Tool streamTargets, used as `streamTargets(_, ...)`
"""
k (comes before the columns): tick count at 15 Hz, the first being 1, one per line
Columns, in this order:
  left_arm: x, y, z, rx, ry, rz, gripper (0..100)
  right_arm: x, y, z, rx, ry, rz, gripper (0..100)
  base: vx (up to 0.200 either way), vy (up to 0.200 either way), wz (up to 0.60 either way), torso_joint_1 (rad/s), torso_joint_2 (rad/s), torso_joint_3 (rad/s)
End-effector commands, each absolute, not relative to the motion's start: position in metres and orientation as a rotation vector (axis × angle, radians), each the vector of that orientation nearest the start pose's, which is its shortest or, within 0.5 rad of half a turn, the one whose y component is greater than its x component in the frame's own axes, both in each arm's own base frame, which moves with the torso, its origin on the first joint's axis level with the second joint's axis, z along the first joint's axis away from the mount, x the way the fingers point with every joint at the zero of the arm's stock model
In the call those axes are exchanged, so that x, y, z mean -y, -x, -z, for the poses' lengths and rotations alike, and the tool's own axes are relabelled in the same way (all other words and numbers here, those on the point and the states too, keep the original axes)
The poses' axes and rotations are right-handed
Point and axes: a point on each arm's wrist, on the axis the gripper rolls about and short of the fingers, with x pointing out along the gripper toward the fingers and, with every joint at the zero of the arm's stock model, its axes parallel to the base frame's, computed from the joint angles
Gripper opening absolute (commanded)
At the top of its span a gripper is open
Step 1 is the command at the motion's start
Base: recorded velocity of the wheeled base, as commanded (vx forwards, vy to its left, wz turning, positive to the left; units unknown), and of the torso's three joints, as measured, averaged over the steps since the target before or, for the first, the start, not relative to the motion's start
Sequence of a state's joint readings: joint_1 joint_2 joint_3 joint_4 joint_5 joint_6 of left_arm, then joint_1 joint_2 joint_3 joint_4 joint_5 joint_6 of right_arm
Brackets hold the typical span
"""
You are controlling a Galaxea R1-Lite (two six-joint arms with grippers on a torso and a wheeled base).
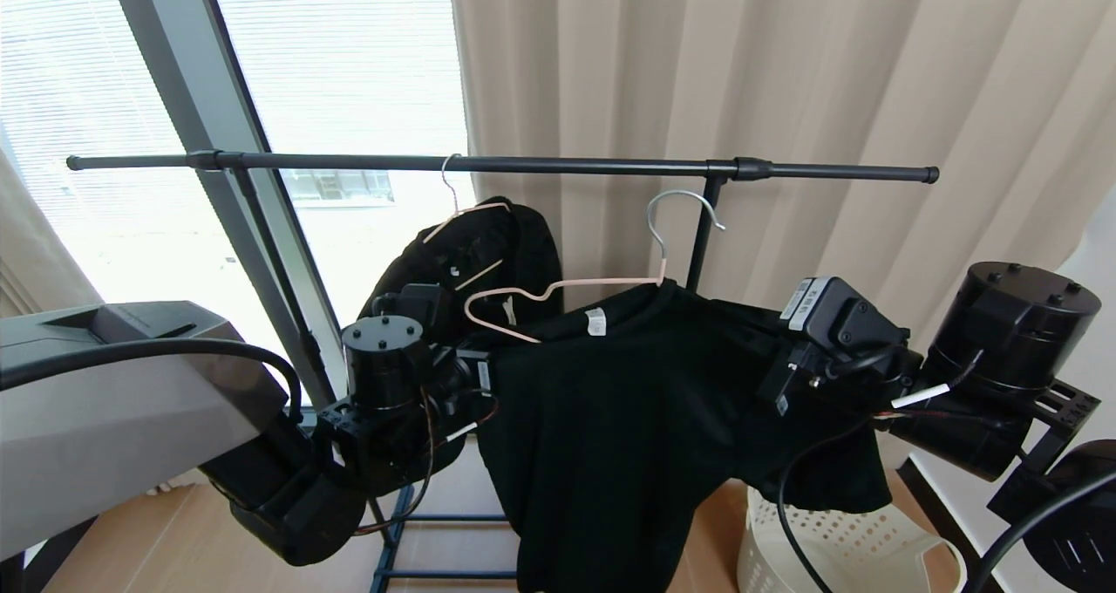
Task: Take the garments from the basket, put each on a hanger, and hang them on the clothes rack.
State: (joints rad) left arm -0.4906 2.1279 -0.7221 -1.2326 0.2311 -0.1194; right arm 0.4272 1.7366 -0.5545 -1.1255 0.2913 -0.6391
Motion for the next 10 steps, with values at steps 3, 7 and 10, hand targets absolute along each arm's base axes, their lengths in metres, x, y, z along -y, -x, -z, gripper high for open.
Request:
streamTargets(3,0.148,-0.331,-0.094,-0.125,0.064,0.196,0,-0.124,-0.255,-0.154,0.177,0.613,-0.755,0,0.0,0.0,0.0,0.0,0.0,0.0)
streamTargets(7,0.135,-0.334,-0.105,-0.09,0.057,0.165,0,-0.123,-0.253,-0.153,0.169,0.613,-0.757,0,0.0,0.0,0.0,0.0,0.0,0.0)
streamTargets(10,0.134,-0.33,-0.116,-0.063,0.068,0.172,0,-0.123,-0.254,-0.151,0.163,0.615,-0.759,0,0.0,0.0,0.0,0.0,0.0,0.0)
